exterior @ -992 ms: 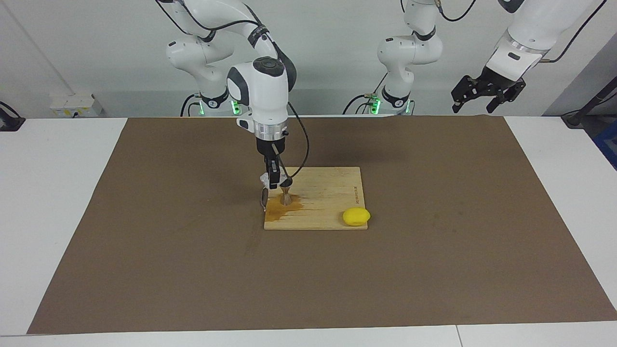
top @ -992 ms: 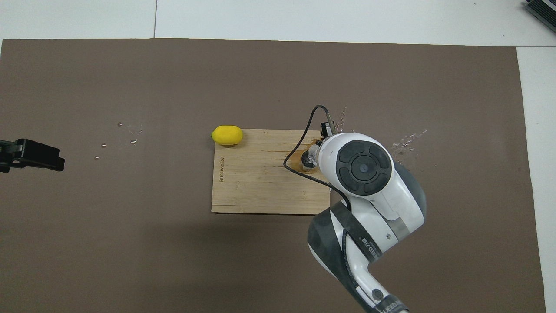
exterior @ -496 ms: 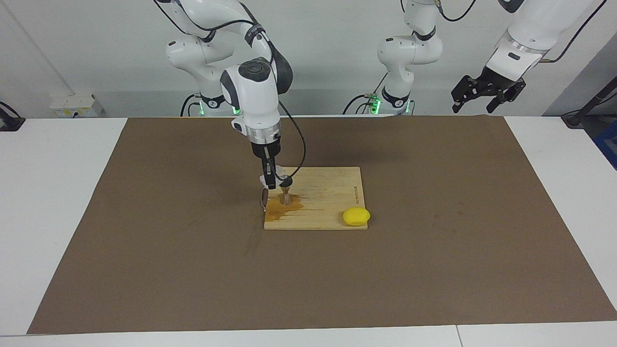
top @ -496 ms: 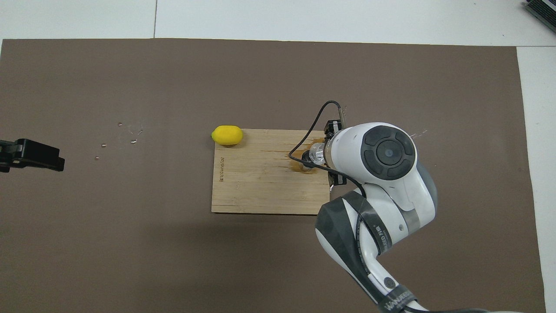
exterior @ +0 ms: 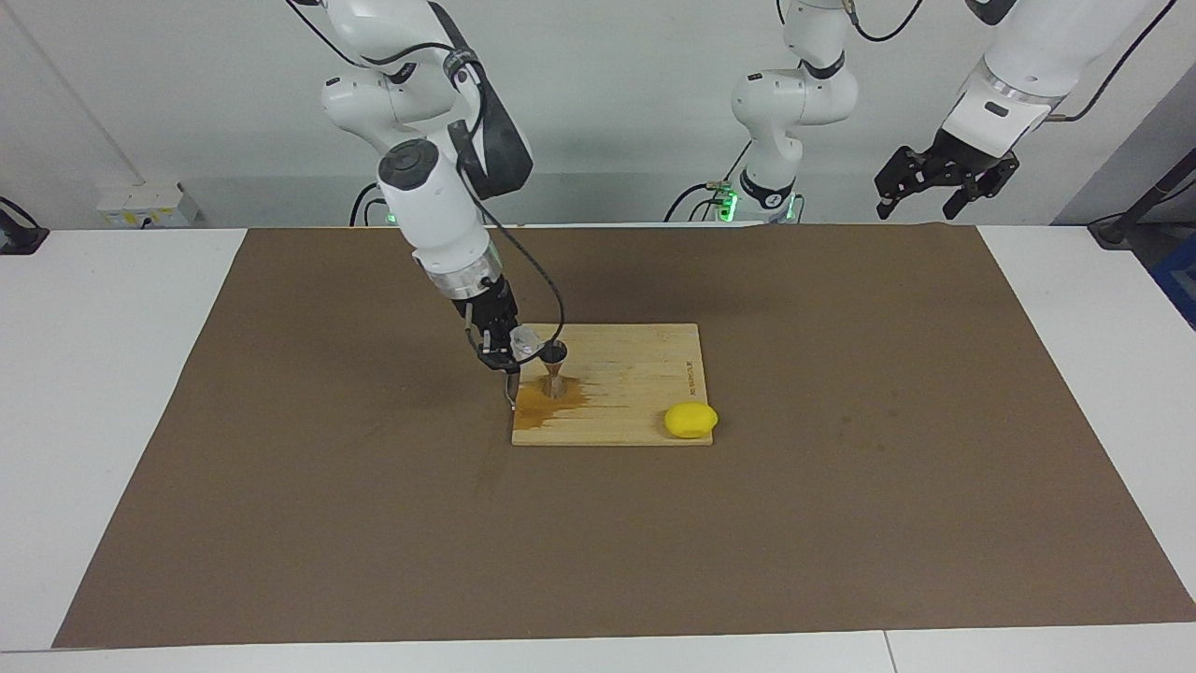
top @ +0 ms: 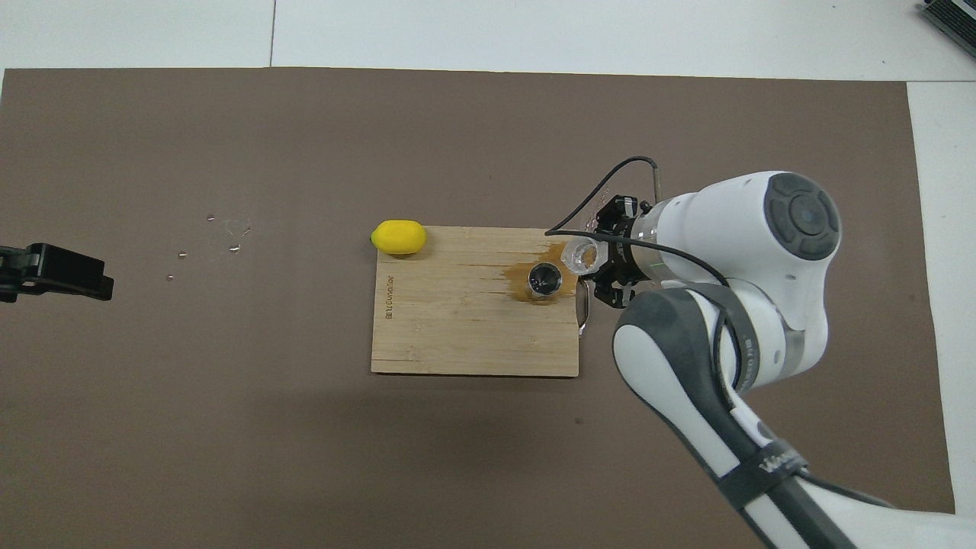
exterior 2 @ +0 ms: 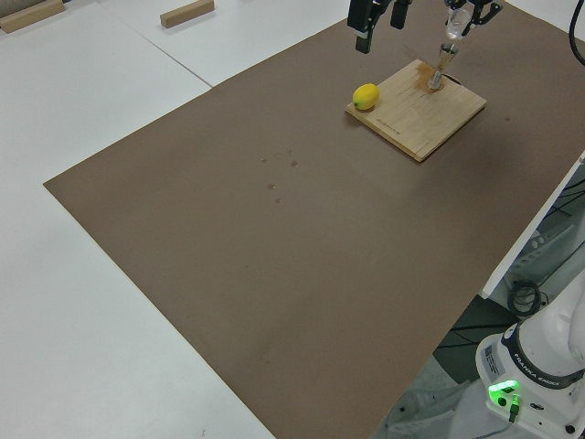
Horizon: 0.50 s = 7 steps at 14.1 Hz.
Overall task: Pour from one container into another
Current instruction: 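Carry the clear glass with the right gripper back to its spot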
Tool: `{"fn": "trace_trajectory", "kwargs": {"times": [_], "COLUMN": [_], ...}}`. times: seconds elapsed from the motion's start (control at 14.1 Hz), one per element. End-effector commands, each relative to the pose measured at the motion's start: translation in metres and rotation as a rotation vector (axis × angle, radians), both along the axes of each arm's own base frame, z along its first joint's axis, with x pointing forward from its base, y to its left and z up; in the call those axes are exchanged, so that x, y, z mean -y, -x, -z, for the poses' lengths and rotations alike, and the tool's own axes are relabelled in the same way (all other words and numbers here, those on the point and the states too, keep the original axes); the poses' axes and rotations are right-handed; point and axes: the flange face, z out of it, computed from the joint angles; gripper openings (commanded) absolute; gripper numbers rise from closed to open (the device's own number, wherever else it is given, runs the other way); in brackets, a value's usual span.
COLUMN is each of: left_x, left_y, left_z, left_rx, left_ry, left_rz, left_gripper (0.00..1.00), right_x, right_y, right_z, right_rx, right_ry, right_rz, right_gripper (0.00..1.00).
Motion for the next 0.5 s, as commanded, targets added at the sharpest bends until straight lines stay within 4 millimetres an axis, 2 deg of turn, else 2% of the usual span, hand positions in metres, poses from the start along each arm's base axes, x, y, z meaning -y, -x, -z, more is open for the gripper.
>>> {"fn": "trace_trajectory", "kwargs": {"times": [0.0, 0.21, 0.35, 0.42], "left_x": [-0.002, -0.002, -0.002, -0.002], "left_y": [0.009, 0.009, 0.009, 0.009], "left_z": [-0.002, -0.002, -0.002, -0.002], "left_rx": [-0.005, -0.005, -0.005, -0.005], "left_ry": [-0.021, -0.021, -0.021, -0.021], "left_rz": [-0.012, -0.012, -0.012, -0.012], "left_gripper": [1.0, 1.0, 1.0, 1.0], "right_x": [0.057, 0.103, 0.144, 0.159], "right_y": [-0.006, -0.004, -0.004, -0.003], "right_z": [0.016, 0.041, 0.061, 0.069], "right_rx": [-0.021, -0.033, -0.041, -0.045], "right_ry": [-0.115, -0.221, -0.273, -0.305], "right_rz": [0.014, 0.026, 0.036, 0.026], "right_gripper": [0.0, 0.0, 0.0, 0.0]}}
